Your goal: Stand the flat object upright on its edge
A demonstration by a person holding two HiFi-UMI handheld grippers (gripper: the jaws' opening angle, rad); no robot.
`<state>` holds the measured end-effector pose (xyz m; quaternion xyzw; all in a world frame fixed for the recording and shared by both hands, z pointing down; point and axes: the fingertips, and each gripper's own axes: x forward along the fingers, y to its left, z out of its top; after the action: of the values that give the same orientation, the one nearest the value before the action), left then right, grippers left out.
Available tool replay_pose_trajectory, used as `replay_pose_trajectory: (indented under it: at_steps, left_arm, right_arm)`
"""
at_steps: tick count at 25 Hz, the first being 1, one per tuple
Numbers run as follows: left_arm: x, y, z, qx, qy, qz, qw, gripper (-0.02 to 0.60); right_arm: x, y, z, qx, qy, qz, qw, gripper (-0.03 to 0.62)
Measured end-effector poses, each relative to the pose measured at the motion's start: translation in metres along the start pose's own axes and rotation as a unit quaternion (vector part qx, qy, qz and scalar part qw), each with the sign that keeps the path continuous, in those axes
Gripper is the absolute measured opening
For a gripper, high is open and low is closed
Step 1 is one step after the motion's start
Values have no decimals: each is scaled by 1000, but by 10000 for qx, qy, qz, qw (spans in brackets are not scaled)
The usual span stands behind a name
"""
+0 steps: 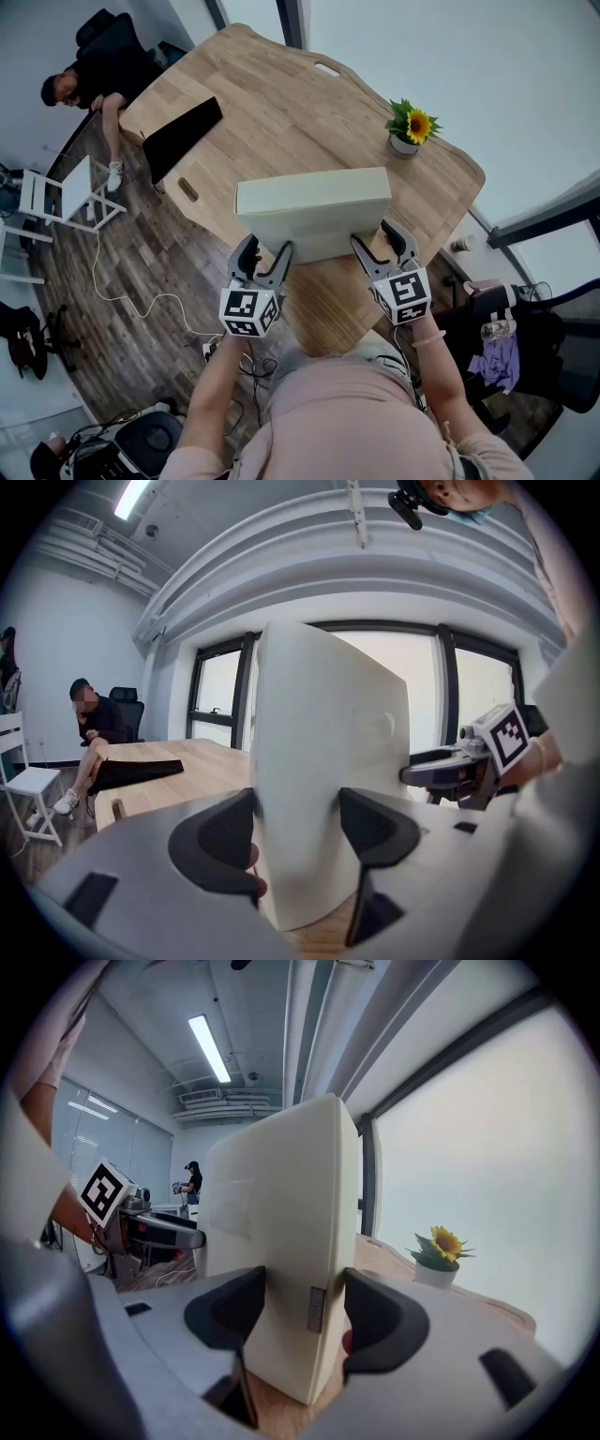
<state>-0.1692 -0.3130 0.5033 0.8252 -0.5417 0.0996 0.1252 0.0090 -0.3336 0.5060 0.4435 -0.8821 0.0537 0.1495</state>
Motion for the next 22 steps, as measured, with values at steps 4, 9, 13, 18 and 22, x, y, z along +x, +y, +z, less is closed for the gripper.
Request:
replay_pose_trajectory:
  at_steps: [4,9,13,18,22]
  left_arm:
    - [-5,-3,-3,39,9,70,10000,275]
    - [-10,-7,-5,79,38,190,9998,275]
    - [-15,-10,-8,125,65,284,9995,275]
    - [-17,-12,-9,166,105,449,9988,275]
    - [-19,-13,-5,162,57,531,9984,275]
  right_arm:
    - [-4,3,-1,22,-7,74,10000,259]
    - [-8,5,-3,38,-32,118,9999,264]
    - [-12,5,-5,33,-46,147,9999,264]
    - [-14,4,-7,38,-51,178,9998,267]
    - [-14,3,-6,22,-49,206,9998,270]
